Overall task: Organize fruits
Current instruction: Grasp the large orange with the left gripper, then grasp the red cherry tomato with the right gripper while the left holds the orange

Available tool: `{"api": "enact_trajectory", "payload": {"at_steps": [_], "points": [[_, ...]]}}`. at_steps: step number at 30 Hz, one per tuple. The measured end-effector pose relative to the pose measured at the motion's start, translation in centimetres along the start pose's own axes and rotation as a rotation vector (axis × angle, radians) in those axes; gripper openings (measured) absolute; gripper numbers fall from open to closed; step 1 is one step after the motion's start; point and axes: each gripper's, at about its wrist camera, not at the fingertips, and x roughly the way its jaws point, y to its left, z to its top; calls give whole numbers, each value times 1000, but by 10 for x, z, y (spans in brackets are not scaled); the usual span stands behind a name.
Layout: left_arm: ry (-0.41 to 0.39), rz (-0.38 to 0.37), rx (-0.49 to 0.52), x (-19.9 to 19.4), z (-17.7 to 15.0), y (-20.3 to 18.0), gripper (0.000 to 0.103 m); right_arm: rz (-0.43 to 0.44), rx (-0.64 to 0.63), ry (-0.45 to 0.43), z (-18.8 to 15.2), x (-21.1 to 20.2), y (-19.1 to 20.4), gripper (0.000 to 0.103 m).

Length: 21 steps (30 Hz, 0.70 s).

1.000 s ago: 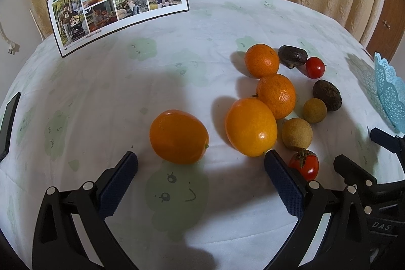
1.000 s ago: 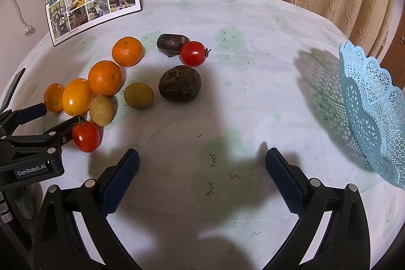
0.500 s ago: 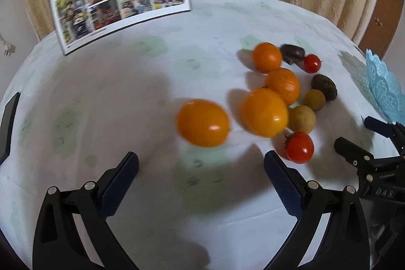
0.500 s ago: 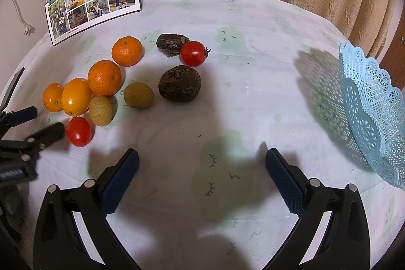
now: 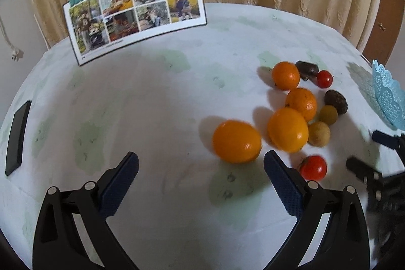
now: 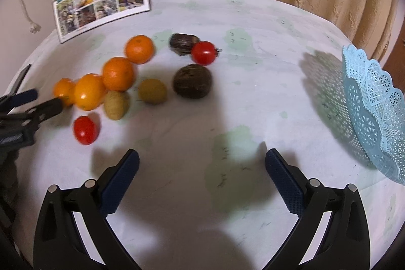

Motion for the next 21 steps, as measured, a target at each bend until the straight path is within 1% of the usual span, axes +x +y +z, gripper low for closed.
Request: {"api": "enact_trajectory", "payload": {"at_steps": [3, 5, 6, 8, 10, 11, 13, 16, 18, 20, 21], "points": [[-9, 0, 19, 5, 6, -4, 98, 54, 2, -17, -4, -6, 7, 101], [-10, -3, 38, 10, 8, -8, 98, 74, 1, -26, -4, -9, 13, 101], [-9, -5, 47, 12, 8, -10, 96, 83, 0, -30, -4, -11, 16, 101], [1, -24, 59, 17, 7, -11, 88, 111, -3, -41, -4, -16, 21, 101], [12, -47, 53, 20, 8, -10, 77, 140, -7, -51, -2, -20, 27, 101], [12, -51, 46, 20, 8, -8, 74, 155, -9, -57, -2, -22, 31, 101], [4, -74, 33, 19, 8, -6, 61, 186, -21, -62, -1, -24, 39, 101], [-15, -77, 42, 14, 7, -8, 47, 205, -55, -67, 0, -24, 54, 101], [-30, -76, 43, 9, 7, -9, 43, 205, -73, -68, 1, -23, 61, 101], [-48, -67, 40, 4, 7, -8, 43, 208, -83, -66, 2, -22, 67, 101], [-57, -62, 36, 2, 7, -6, 43, 209, -85, -65, 3, -21, 69, 97]]}}
